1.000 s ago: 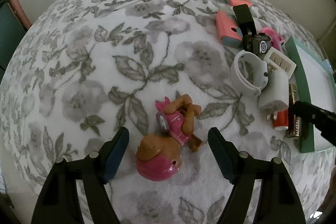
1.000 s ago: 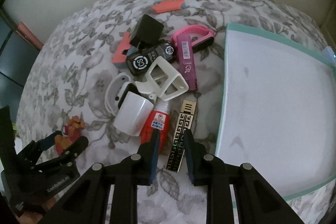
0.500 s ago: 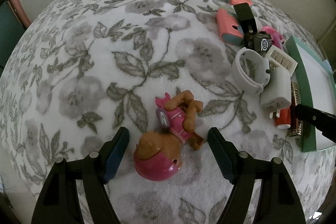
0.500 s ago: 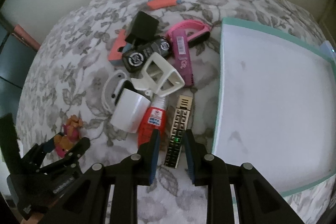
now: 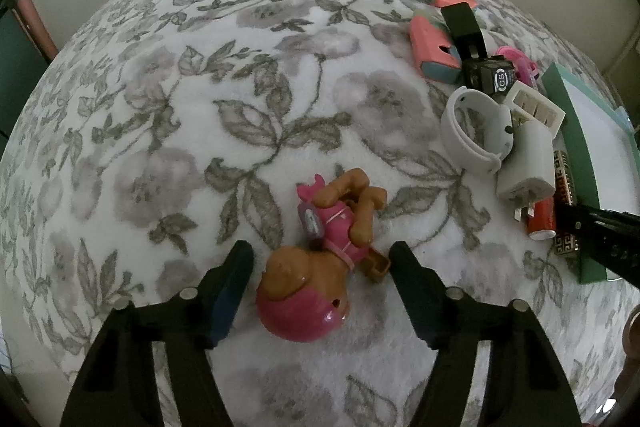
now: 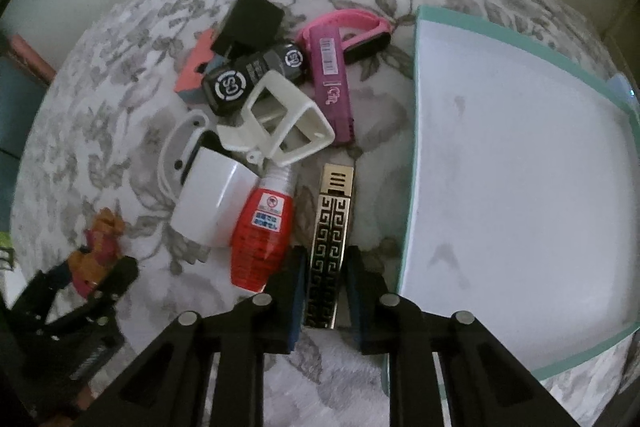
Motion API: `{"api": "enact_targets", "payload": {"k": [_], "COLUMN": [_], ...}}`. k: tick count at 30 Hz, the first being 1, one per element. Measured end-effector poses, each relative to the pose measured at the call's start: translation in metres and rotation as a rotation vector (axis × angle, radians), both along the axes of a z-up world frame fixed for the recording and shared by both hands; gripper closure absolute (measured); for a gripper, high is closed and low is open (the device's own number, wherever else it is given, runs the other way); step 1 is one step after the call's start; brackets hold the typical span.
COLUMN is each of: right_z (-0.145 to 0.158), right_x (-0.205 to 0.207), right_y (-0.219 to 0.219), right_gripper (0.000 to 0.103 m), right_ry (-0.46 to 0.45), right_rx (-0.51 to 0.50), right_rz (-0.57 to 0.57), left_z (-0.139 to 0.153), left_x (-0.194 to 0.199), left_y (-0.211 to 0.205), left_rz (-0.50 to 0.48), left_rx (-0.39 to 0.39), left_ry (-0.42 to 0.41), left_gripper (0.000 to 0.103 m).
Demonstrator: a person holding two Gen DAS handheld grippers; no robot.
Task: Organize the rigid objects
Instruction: 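Grasp the pink toy figure with the left tool while the right tool grasps the gold patterned box, then carry the gold box with the right tool into the teal-rimmed tray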
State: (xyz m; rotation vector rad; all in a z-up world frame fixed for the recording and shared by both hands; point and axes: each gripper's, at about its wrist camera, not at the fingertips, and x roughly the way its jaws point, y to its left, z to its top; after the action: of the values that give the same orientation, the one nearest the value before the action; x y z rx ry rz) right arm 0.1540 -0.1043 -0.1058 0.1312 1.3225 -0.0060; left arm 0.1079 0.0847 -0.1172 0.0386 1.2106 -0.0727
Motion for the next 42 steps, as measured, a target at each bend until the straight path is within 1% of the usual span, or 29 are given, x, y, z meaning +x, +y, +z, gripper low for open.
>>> {"api": "enact_targets", "payload": {"k": [1,2,4,7,12,14,18,23,27,31,35,38,42], "right_z": [-0.001,-0.002,-0.003,-0.004,-0.005,-0.004,-0.003,-0.005,-0.002,0.001,0.003,0.005,0.021], "right_x": [0.0,0.001,0.0,0.001,0.003,0.003,-0.007,-0.006,-0.006,-0.007,-0.008,-0.009,-0.014], "right_y": [0.003,0.006,0.01,0.013,0.015,0.014,0.014,0.016,0.009,-0.006,-0.013,-0.021,-0.022], "right_gripper": [0.083,0.083,0.083,0.083,0.083,0.082,0.083,0.083,0.085,0.086,0.086,0.086,0.086], "right_ry": [-0.001,-0.002,-0.003,-0.004,-0.005,-0.022,-0.087,-0.086,-0.09,-0.088,-0.089,-0.091,-0.135], "right_rx": [-0.014,-0.028,-0.06,-0.081,-0.093,-0.098,-0.09,-0.084,-0.046,0.057,0.122,0.174,0.221], "right_rz": [0.003,0.008,0.019,0.013,-0.027,-0.021,-0.005,0.012,0.015,0.006,-0.001,-0.016,-0.007], "left_z": [0.0,0.001,0.002,0.003,0.003,0.003,0.003,0.004,0.004,0.003,0.005,0.011,0.027], "left_x": [0.0,0.0,0.0,-0.001,-0.001,0.001,0.005,0.012,0.018,0.03,0.041,0.048,0.057], "left_y": [0.0,0.0,0.0,0.001,0.002,0.001,0.002,0.003,0.004,0.009,0.019,0.022,0.019], "left_rz": [-0.001,-0.002,0.0,0.008,0.032,0.044,0.072,0.111,0.14,0.172,0.21,0.227,0.234], "left_rx": [-0.002,-0.001,-0.001,-0.001,0.003,0.003,-0.001,-0.004,-0.014,-0.039,-0.072,-0.087,-0.102], "left_ry": [0.002,0.004,0.012,0.019,0.041,0.054,0.071,0.089,0.1,0.121,0.146,0.152,0.135], "left_gripper": [0.036,0.039,0.039,0.039,0.039,0.039,0.039,0.039,0.039,0.039,0.039,0.04,0.04]}}
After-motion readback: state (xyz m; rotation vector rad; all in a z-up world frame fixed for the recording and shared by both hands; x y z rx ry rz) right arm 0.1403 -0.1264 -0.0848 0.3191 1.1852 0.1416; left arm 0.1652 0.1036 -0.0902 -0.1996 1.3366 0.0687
